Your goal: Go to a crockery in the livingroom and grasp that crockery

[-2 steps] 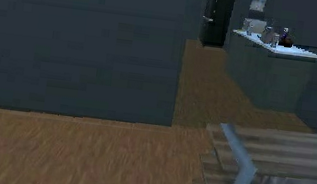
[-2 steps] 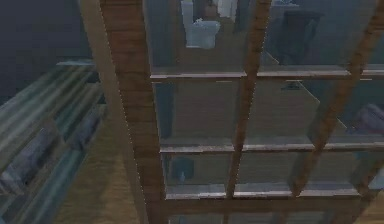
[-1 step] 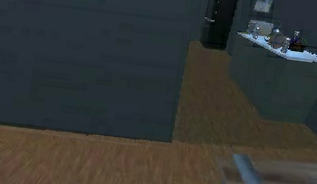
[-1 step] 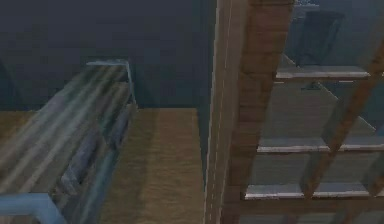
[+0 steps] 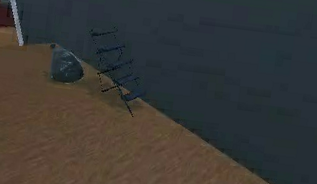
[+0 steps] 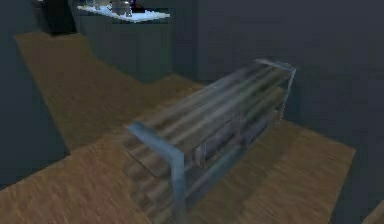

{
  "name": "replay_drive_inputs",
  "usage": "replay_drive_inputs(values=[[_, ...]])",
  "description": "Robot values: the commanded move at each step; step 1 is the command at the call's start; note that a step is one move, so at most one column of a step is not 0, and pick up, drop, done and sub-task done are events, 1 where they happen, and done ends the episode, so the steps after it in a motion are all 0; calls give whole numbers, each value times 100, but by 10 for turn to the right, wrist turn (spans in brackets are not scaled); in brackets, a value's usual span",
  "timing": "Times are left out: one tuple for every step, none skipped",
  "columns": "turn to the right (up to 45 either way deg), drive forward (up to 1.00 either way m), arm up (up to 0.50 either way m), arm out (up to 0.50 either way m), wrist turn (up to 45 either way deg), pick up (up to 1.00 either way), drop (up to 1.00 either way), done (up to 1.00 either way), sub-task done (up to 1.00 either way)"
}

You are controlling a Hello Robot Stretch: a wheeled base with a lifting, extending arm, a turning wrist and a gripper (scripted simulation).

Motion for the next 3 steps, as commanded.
replay_drive_inputs(values=[[-390,0,0,0,0,0,0,0,0],[0,100,0,0,0,0,0,0,0],[0,100,0,0,0,0,0,0,0]])
